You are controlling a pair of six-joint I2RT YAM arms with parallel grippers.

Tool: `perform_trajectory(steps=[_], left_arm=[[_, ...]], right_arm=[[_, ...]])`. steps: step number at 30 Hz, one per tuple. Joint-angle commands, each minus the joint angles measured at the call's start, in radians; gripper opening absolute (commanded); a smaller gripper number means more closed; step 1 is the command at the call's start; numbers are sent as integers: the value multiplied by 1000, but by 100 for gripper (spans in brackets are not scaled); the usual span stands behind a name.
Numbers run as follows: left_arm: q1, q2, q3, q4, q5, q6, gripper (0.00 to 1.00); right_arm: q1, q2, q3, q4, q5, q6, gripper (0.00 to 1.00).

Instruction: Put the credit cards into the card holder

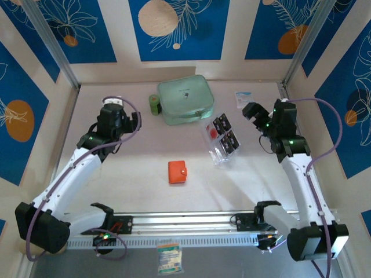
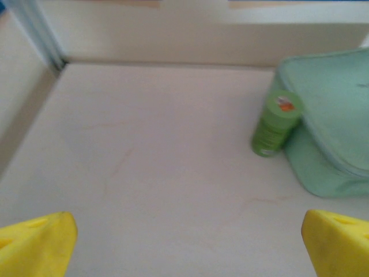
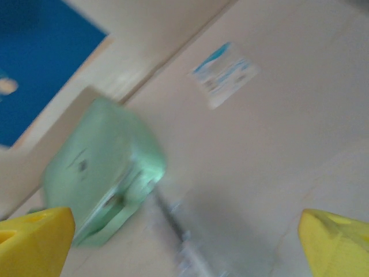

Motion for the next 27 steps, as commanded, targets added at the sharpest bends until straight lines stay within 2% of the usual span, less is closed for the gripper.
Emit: perform_trajectory(steps=[1,7,12,17,21,24,27], left_arm=[[53,-17,-104,228,-100,132,100],[134,-13,-366,644,-123,234,100],[153,77,-451,745,-106,256,100],[154,171,-521,825,-101,226,100],[159,225,-583,955,-105,255,100],[175,242,-597,1025,-56,248,100],[191,273,-583,1049,-3,253,100]], right_arm=[[-65,62,-53,86,124,-48,99],[-80,153,-197,305,304,-193,99],[-57,205,-304,454,347,-319,99],[8,232,-403,644,343,-368,99],[64,285,-487,865,339,-439,99],[80,317,-518,990,303,-495,99],[67,371,-552,1106,258,-482,99]])
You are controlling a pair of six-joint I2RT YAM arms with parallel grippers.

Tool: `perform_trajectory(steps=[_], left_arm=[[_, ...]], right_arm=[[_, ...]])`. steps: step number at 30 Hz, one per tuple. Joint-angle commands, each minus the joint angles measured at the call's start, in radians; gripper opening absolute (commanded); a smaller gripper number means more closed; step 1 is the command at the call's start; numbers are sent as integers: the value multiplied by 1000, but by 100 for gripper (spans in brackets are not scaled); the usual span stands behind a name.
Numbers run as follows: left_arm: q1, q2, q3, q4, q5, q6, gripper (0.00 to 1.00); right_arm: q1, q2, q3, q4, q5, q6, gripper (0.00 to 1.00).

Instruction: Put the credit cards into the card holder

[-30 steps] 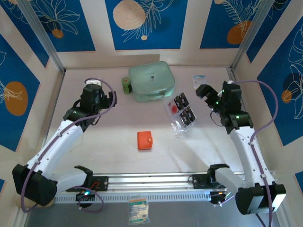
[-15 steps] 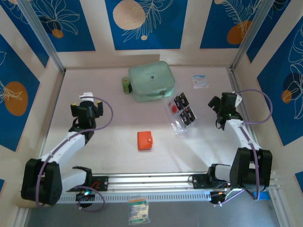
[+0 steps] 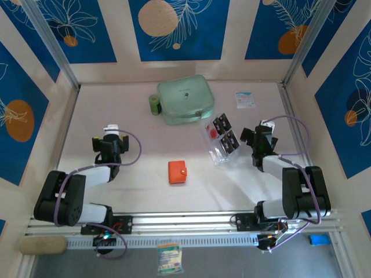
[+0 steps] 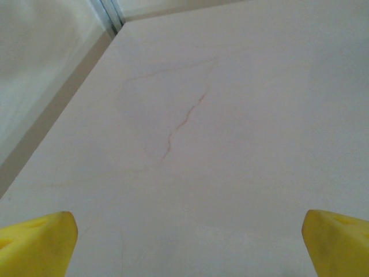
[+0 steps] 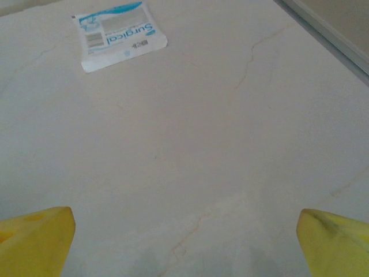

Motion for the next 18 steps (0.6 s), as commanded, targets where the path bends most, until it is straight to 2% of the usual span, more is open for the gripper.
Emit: perform_trajectory(steps=[1,2,6,11,13,15,17,18], left_arm=[[25,23,19,97,82,14,100],[28,32,24,102,103,13,100],[36,100,-16,248,199,15,100],[36,184,-6,309,251,31,100],[39,194,-15,335,261,35,100],[38,198,-17,344,269,39,100],[39,198,-15,340,275,39,100],[43,199,-10,333,283,36,100]], right_arm=[[-3,49,-30,264,-32,-53,99],[-5,40,-21,228,-69,-63,99],[-13,40,-63,313,-138,-89,99],[-14,45,-103,396,-233,-127,99],[-13,78,-128,467,-269,-143,99],[-16,157,-165,644,-276,-142,99],[-20,102,-142,506,-319,-154,99],[-26,125,-140,536,-337,-158,99]])
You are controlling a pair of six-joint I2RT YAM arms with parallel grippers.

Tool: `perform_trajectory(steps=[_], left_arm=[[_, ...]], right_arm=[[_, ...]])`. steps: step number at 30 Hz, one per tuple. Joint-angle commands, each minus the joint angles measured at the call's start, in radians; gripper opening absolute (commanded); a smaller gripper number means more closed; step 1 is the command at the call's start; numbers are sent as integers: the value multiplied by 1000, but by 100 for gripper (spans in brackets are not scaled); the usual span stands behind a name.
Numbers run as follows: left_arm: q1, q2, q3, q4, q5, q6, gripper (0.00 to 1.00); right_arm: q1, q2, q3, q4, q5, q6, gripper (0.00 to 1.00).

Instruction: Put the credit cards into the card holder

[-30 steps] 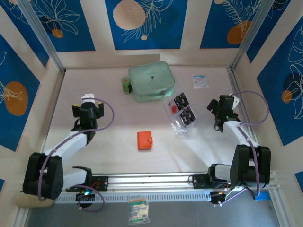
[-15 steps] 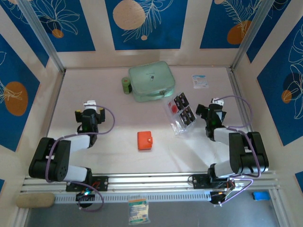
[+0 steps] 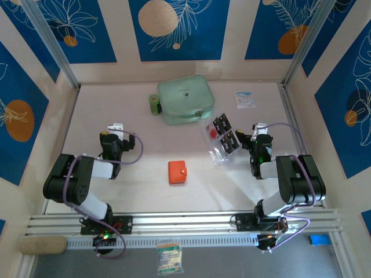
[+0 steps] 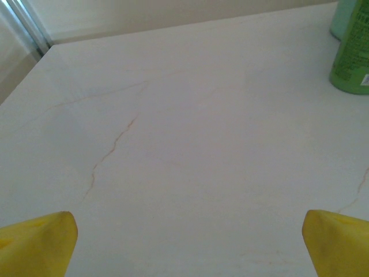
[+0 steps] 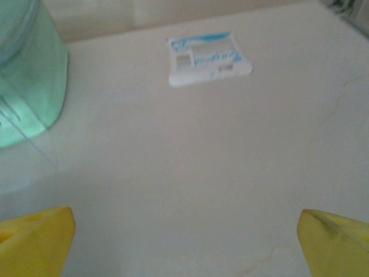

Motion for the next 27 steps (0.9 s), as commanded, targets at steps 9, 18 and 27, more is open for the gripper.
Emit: perform_trajectory(steps=[9,18,27], left_arm=[[45,11,18,13,91,-5,100],[44,6,9,27,91,-3,100],[42,4,3,38,88,-1,100]], right_arm=[[10,11,105,-88,-17,-39,99],[28,14,100,-71,16,-50,99],[19,13,105,-83,-8,-45,99]])
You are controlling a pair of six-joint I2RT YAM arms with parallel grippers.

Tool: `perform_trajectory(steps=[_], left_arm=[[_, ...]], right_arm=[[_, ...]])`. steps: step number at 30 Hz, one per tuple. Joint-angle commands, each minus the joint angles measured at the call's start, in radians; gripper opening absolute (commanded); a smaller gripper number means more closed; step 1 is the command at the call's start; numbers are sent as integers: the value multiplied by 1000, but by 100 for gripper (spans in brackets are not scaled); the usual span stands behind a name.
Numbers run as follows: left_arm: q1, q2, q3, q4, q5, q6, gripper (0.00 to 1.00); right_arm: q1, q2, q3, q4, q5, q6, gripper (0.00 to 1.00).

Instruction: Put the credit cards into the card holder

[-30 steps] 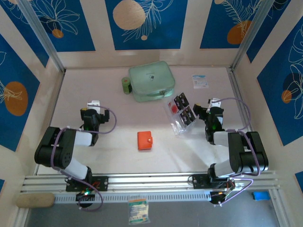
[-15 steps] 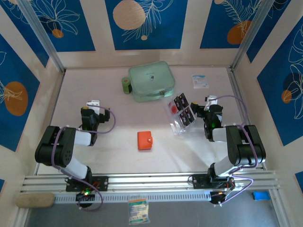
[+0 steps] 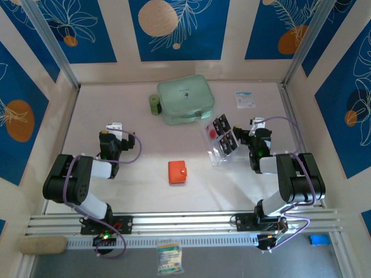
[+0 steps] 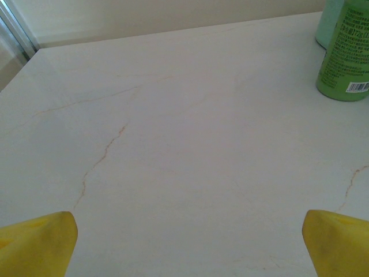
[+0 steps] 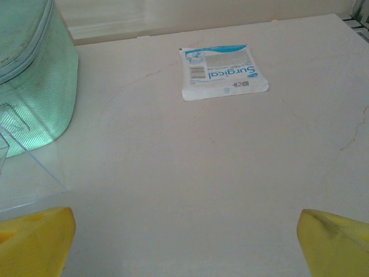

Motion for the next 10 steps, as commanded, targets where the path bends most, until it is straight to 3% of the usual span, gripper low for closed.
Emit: perform_trajectory(steps=[1,10], left_arm=[[10,5,0,32,15,0,100],[10,3,-1,34,15,0,100]], right_arm=[[-3,1,6,5,-12,-16,99],[-11,2,10,2,-41,-17,99]])
